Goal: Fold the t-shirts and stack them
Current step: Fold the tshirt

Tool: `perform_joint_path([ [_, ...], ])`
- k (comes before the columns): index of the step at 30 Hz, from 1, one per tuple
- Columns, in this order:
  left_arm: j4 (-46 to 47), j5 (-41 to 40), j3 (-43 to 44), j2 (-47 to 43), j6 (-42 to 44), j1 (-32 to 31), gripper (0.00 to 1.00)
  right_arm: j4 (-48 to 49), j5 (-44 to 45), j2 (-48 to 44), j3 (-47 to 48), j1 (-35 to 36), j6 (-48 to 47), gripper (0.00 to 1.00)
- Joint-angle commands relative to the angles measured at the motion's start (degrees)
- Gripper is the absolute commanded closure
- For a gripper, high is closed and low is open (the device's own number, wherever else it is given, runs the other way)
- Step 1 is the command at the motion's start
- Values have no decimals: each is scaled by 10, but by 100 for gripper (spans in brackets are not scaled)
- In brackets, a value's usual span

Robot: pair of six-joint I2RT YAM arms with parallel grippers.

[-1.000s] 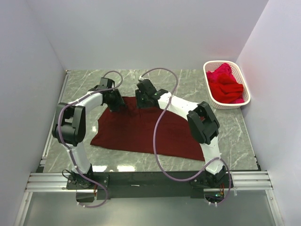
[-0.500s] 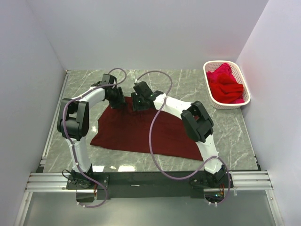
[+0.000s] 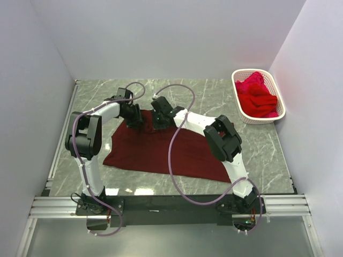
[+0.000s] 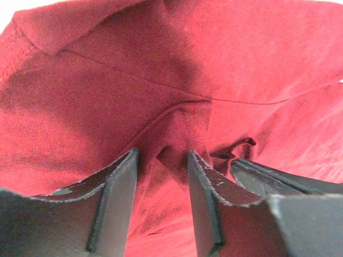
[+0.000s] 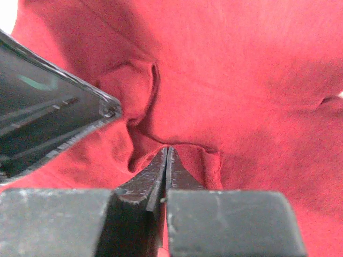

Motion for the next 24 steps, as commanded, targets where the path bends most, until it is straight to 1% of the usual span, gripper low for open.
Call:
perform_joint_path([
  [1, 7, 8, -8, -19, 8, -2, 53, 22, 2, -25, -21, 12, 9, 100],
  [6, 7, 0, -12, -27, 7, -10, 68, 40, 12, -54, -67, 15, 19, 100],
  [7, 7, 2, -12, -28, 7, -11, 72, 44, 12, -66, -74, 15, 21, 100],
  [8, 5, 3, -13, -27, 8, -14, 81, 46, 30, -72, -84, 14, 22, 100],
  [10, 3, -7, -14, -31, 9, -20, 86, 53, 37, -88, -95, 14, 23, 100],
  [11, 3, -11, -16, -38, 9, -26, 94, 58, 42, -92, -103, 13, 23, 100],
  [12, 3, -15, -19, -43, 10, -28, 97, 58, 53, -96, -104, 14, 24, 100],
  [14, 1, -32, -28, -60, 11, -35, 99, 58, 67, -106, -109, 14, 24, 99],
  [15, 2, -38, -31, -68, 15, -36, 99, 61, 76, -109, -109, 15, 22, 94],
  [17, 2, -56, -43, -90, 18, -42, 99, 53, 79, -104, -96, 11, 16, 88],
  [18, 1, -61, -46, -96, 23, -43, 99, 49, 80, -100, -90, 10, 15, 82],
  [21, 3, -84, -62, -125, 33, -54, 99, 40, 82, -89, -71, 7, 9, 75],
  [23, 3, -103, -72, -144, 33, -59, 99, 35, 84, -86, -62, 5, 8, 73],
  [24, 5, -127, -77, -153, 30, -60, 99, 34, 86, -87, -61, 4, 9, 73],
])
